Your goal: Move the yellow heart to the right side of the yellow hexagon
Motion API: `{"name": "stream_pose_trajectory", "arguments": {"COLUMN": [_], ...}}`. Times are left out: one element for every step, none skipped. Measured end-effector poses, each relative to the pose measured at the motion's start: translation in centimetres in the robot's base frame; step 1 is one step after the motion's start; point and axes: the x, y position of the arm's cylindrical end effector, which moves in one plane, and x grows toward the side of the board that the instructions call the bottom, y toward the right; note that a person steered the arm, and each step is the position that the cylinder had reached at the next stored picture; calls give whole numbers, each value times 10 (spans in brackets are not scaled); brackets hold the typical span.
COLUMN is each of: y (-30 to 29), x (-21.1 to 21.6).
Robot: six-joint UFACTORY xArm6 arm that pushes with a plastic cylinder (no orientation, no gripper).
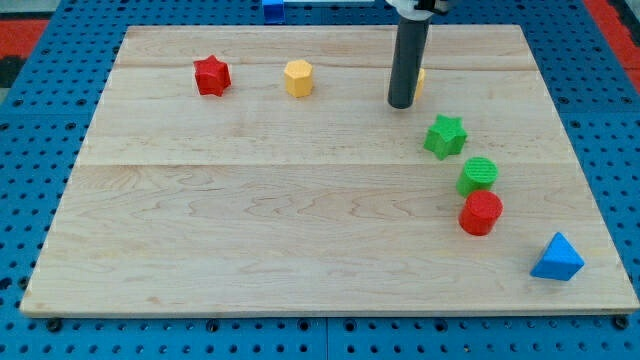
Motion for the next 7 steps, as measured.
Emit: {"name": "stream_pose_trajectory", "arguments": {"y": [62,57,32,9,12,9,-1], "x": [-2,-32,-42,-39,-23,-23,-33]}}
